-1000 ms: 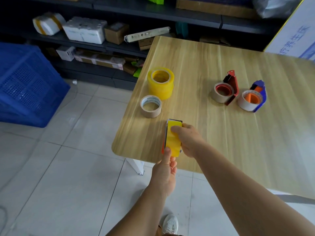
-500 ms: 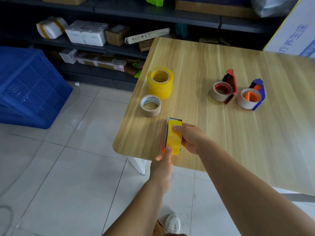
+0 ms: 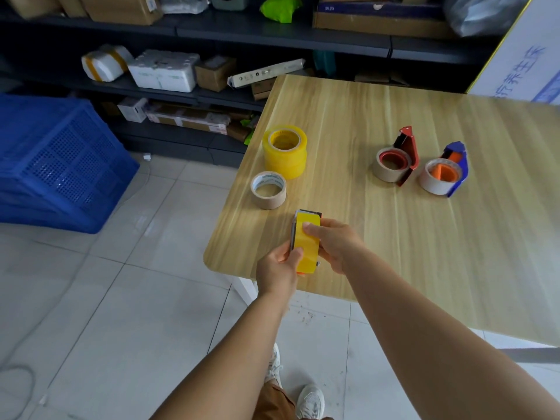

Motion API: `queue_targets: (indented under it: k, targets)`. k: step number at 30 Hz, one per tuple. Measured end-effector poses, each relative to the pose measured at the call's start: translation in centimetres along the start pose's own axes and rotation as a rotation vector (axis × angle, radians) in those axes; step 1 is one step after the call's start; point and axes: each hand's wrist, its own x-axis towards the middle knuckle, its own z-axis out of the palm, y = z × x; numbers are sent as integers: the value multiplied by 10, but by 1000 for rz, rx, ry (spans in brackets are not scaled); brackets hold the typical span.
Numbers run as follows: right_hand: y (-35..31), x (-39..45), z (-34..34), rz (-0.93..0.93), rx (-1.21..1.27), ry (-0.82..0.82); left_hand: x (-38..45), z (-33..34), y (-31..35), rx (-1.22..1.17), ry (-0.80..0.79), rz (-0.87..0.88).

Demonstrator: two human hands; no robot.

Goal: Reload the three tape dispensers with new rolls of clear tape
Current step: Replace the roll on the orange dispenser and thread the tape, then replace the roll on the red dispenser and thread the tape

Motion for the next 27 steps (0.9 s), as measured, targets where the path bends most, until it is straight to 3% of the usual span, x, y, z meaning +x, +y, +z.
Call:
queue_targets:
  k: [4, 15, 27]
  targets:
    - [-3, -2, 2, -27, -53, 19, 3, -3, 10, 121, -62, 24]
    - [-41, 0, -14, -268, -550, 171, 42, 17, 70, 543, -167, 254]
    - [-93, 24, -72, -408, -850, 412, 101, 83, 132, 1031, -393, 600]
